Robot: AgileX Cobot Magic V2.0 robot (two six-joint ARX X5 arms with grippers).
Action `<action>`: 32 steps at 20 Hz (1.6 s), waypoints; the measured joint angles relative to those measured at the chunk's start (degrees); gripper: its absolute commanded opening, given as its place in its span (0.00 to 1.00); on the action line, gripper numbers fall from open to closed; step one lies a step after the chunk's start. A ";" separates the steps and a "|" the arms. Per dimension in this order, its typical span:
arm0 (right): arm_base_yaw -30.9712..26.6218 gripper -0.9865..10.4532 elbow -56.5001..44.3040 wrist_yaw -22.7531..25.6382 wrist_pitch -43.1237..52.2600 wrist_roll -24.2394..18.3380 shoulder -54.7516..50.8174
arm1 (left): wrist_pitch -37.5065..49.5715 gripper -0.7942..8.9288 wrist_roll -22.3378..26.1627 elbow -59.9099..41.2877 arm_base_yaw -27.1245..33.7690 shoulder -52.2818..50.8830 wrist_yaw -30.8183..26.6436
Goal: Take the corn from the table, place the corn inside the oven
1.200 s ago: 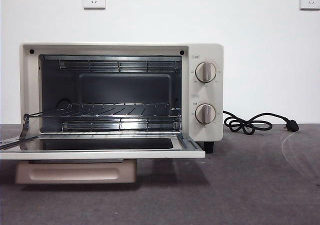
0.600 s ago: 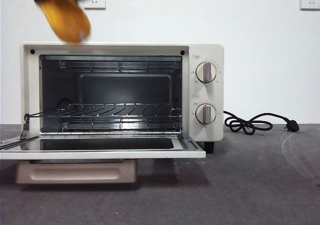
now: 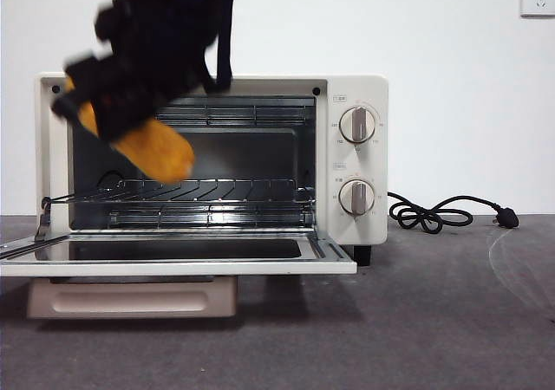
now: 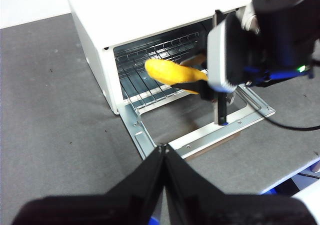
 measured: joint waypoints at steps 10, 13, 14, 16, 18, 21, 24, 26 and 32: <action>-2.89 0.10 0.07 4.33 3.69 -2.49 3.76 | -0.02 0.08 -0.04 0.00 0.00 0.00 -0.68; -3.72 0.10 0.11 8.09 5.66 -3.54 3.82 | -0.02 0.08 -0.04 0.00 0.00 0.02 -1.53; -5.01 0.10 0.13 8.92 5.99 -4.50 3.87 | -0.04 0.08 -0.04 0.00 0.00 0.00 -1.57; -6.60 0.10 0.13 9.62 6.16 -5.38 3.89 | -0.04 0.08 -0.04 0.00 0.00 0.07 -1.64; -6.23 0.10 0.13 9.40 6.23 -5.57 3.91 | -0.04 0.08 -0.04 0.00 0.00 0.11 -1.62; -5.18 0.10 0.13 9.01 6.25 -5.97 3.91 | -0.04 0.08 -0.04 0.00 0.00 0.11 -1.62; -5.46 0.25 0.13 8.79 6.23 -5.97 3.93 | -0.04 0.08 -0.04 0.00 0.00 0.11 -1.62; -5.79 0.26 0.13 8.81 6.23 -5.97 3.93 | -0.04 0.08 -0.07 0.00 0.00 0.11 -1.62; -5.68 0.34 0.13 8.79 6.23 -5.70 3.93 | -0.07 0.08 -0.07 0.00 0.00 0.11 -1.62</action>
